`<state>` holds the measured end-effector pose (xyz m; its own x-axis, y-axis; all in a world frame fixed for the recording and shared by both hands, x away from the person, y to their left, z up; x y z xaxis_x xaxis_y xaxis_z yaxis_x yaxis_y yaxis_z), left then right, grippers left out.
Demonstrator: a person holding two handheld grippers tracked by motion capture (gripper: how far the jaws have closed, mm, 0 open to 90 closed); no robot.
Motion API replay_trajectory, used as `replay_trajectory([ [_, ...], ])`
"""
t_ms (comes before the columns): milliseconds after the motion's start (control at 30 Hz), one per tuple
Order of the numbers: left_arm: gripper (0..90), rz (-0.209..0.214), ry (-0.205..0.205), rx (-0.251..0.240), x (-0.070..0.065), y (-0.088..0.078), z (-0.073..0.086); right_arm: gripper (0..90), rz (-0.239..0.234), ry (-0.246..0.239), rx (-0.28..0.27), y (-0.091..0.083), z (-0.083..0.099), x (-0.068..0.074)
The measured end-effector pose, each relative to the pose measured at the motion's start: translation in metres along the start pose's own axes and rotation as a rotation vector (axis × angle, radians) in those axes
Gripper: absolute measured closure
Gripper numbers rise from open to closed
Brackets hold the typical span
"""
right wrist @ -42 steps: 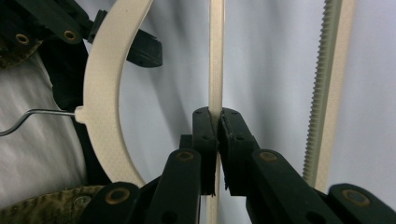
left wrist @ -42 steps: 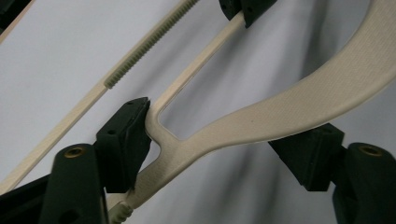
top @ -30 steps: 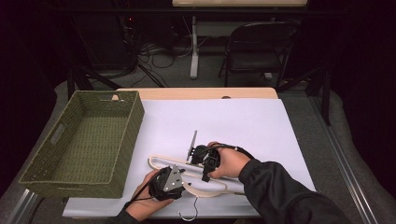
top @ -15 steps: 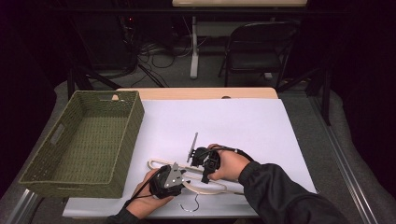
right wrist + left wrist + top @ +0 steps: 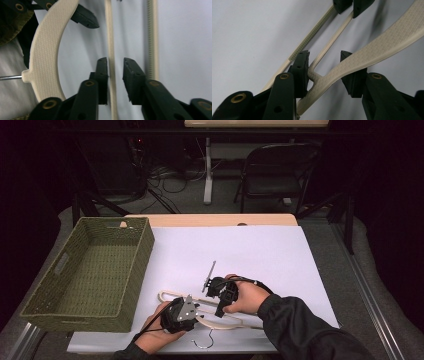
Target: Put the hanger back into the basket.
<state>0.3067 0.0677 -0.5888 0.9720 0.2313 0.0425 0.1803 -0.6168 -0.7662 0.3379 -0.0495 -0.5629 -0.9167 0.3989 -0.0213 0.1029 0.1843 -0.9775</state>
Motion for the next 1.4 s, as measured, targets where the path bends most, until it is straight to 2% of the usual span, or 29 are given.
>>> replay_trajectory([
  [100,59.7,0.005,0.001,0.002,0.000,0.000,0.000,70.9,0.009,0.015,-0.053,-0.010,0.001,-0.005],
  [133,59.8,0.005,0.002,0.002,0.000,0.000,0.000,70.0,0.032,0.019,-0.062,-0.016,0.003,-0.007],
  [167,59.8,0.005,0.001,0.002,0.000,0.000,0.000,69.7,0.029,0.026,-0.098,-0.020,0.004,-0.007],
  [233,59.7,0.007,0.003,0.003,0.000,-0.001,0.000,69.1,0.054,0.015,-0.127,-0.029,0.010,-0.008],
  [400,59.8,0.004,0.004,-0.001,0.000,-0.001,0.000,68.1,0.064,-0.008,-0.159,-0.043,0.028,0.001],
  [633,59.8,0.011,0.002,0.003,0.001,-0.002,-0.001,66.5,0.044,-0.036,-0.150,-0.046,0.050,0.015],
  [767,59.8,0.010,0.002,0.001,0.002,-0.002,-0.001,64.9,0.035,-0.056,-0.156,-0.046,0.054,0.022],
  [900,59.8,0.010,0.004,0.007,0.001,-0.002,-0.001,62.3,0.033,-0.079,-0.156,-0.042,0.054,0.026],
  [933,59.8,0.011,0.000,0.005,0.001,-0.002,-0.001,61.3,0.021,-0.081,-0.155,-0.040,0.053,0.030],
  [1033,59.8,0.017,0.000,0.006,0.002,-0.002,-0.001,59.2,0.011,-0.113,-0.142,-0.035,0.052,0.036],
  [1267,59.8,0.019,0.000,0.006,0.002,-0.002,-0.001,59.2,0.021,-0.153,-0.145,-0.024,0.048,0.039],
  [1400,59.8,0.020,-0.001,0.004,0.002,-0.002,-0.001,58.6,0.017,-0.158,-0.136,-0.018,0.046,0.041],
])
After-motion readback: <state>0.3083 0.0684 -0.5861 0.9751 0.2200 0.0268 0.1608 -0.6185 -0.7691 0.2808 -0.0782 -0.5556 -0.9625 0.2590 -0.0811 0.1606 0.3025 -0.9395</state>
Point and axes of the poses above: each handheld gripper's, and its own axes: y roughly forward along the jaws, z roughly out of its underside, x roughly to its left, the point moved 7 cm from there along y, roughly forward along the jaws, and after that the axes turned 13 degrees about z, right-handed, at the moved point
